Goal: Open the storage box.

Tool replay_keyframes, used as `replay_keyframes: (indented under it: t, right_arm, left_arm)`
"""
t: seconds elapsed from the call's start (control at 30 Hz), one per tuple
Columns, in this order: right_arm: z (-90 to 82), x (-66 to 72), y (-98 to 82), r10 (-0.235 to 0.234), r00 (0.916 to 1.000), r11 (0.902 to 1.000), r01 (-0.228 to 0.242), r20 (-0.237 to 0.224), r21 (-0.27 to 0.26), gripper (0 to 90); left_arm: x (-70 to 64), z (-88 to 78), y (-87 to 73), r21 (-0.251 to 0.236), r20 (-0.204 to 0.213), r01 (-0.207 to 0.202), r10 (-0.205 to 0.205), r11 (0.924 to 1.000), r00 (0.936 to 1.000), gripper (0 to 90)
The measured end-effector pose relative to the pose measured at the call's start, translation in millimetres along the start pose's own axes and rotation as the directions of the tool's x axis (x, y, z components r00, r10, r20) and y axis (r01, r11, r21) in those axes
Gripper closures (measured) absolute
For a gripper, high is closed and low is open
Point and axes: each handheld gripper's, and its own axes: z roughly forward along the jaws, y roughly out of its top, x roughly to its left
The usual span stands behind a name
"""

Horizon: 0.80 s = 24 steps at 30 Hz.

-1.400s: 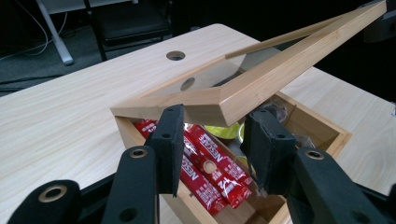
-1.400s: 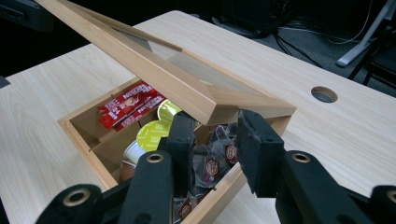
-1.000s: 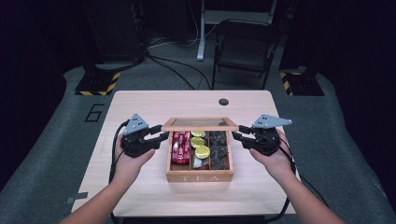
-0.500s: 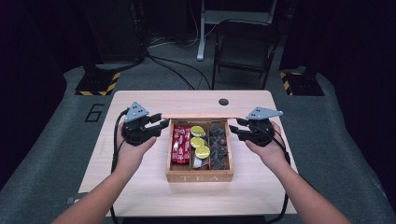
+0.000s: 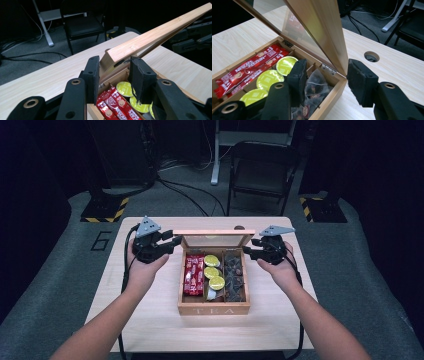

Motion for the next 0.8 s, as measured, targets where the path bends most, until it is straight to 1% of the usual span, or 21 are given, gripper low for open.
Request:
replay_keyframes:
  t: [0.03,0.13,0.17,0.27,0.33,0.37,0.4,0.47,0.57,0.6,0.67,0.73,0.8]
  right_arm:
    - [3.4,-1.6,0.3,-0.002,1.0,1.0,0.002,-0.002,0.0,49.9]
    - [12.2,-5.9,0.5,0.015,0.9998,0.9999,-0.015,-0.012,-0.006,49.7]
    - [14.3,-6.8,0.3,0.024,0.9996,0.9997,-0.024,-0.012,-0.011,49.7]
    - [19.1,-10.6,-0.6,0.031,0.9994,0.9992,-0.031,-0.015,-0.023,49.8]
    - [22.0,-13.7,-1.3,0.025,0.9996,0.9992,-0.025,-0.012,-0.03,49.8]
    - [23.5,-14.6,-1.6,0.034,0.9993,0.9988,-0.035,-0.014,-0.034,49.8]
    - [25.2,-15.9,-1.7,0.034,0.9994,0.9987,-0.034,-0.012,-0.037,49.9]
    - [28.0,-17.2,-1.9,0.038,0.9992,0.9985,-0.039,-0.013,-0.039,50.0]
    - [32.9,-18.6,-1.6,0.032,0.9994,0.9984,-0.032,-0.014,-0.046,50.3]
    - [34.6,-18.2,-1.5,0.038,0.9992,0.9982,-0.039,-0.015,-0.046,50.3]
    - [38.2,-19.0,-1.5,0.029,0.9996,0.9983,-0.029,-0.007,-0.051,50.3]
    - [41.2,-20.3,-2.0,0.031,0.9995,0.9983,-0.032,-0.007,-0.049,50.4]
    - [44.3,-21.3,-2.7,0.047,0.9989,0.9978,-0.048,-0.005,-0.047,50.4]
  left_arm:
    - [0.7,0.7,0.9,0.0,0.0,-0.003,0.003,1.0,1.0,60.7]
    - [3.1,3.7,3.4,-0.006,-0.006,-0.006,0.006,1.0,1.0,60.7]
    - [4.0,5.0,4.0,-0.007,-0.007,-0.008,0.008,0.9999,0.9999,60.7]
    - [5.7,8.3,5.2,-0.007,-0.015,-0.01,0.01,0.9999,0.9998,60.7]
    - [6.4,9.7,6.1,-0.009,-0.018,-0.01,0.01,0.9999,0.9998,60.7]
    - [7.2,10.1,6.5,-0.007,-0.017,-0.011,0.011,0.9999,0.9998,60.7]
    - [7.4,11.3,6.4,-0.016,-0.021,-0.006,0.005,0.9998,0.9998,60.6]
    - [8.7,12.2,7.2,-0.009,-0.019,-0.004,0.004,1.0,0.9998,60.6]
    - [9.4,14.8,8.3,-0.013,-0.028,-0.002,0.002,0.9999,0.9996,60.7]
    - [9.8,15.8,8.6,-0.015,-0.029,-0.002,0.001,0.9999,0.9996,60.6]
    - [10.9,18.2,9.7,-0.006,-0.032,0.001,-0.001,1.0,0.9995,60.6]
    - [11.9,19.9,10.9,-0.004,-0.034,0.01,-0.01,0.9999,0.9994,60.3]
    - [12.2,21.3,12.3,-0.007,-0.041,0.014,-0.014,0.9999,0.9991,60.3]
